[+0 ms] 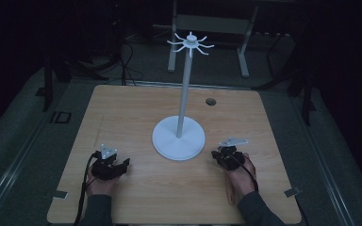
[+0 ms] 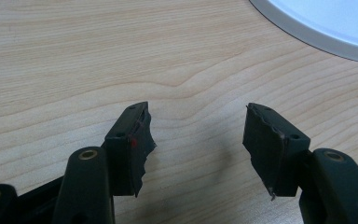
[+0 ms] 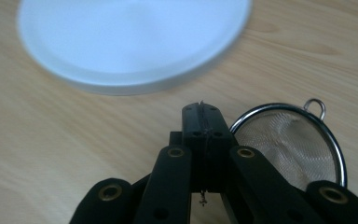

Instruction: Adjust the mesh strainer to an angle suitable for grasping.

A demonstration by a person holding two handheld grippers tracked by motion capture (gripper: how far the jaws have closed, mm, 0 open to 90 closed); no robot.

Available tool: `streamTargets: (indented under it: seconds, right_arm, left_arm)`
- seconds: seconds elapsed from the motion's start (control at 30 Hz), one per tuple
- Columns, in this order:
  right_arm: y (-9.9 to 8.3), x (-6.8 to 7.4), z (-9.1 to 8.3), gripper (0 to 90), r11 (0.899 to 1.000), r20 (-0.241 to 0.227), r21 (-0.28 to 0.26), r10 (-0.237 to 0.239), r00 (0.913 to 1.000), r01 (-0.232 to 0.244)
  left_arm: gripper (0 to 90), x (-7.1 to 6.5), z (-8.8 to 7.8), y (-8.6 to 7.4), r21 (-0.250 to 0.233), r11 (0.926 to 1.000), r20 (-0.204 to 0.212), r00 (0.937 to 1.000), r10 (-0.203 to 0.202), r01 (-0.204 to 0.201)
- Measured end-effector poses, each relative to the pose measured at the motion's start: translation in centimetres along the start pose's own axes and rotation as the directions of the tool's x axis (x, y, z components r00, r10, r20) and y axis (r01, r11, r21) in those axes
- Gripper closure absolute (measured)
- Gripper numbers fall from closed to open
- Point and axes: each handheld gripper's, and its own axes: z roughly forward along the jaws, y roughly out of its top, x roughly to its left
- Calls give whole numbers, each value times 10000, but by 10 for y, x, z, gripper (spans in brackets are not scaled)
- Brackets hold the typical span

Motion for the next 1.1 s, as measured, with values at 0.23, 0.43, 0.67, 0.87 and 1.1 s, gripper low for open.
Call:
streamTargets:
  seconds: [0.23,0.43,0.67,0.87,1.1]
  right_arm:
    - [-7,-33,-5,900,9985,701,118,526,9962,-536]
    - [-17,-62,-17,900,9918,1320,-73,1275,9830,-1277]
    - [-32,-91,-36,900,9776,2028,-216,2092,9566,-2092]
    - [-49,-93,-61,900,9791,1799,-535,2026,9626,-1961]
    - [-62,-75,-80,900,9874,1371,-775,1478,9795,-1381]
  left_arm:
    - [416,0,0,0,20,10000,1,10000,6,-6]
    - [416,0,0,0,68,10000,2,10000,57,-57]
    - [416,0,0,0,88,10000,-2,10000,39,-39]
    - [416,-1,1,0,88,9999,-9,10000,60,-60]
    - [416,-1,1,0,84,9999,-30,10000,57,-57]
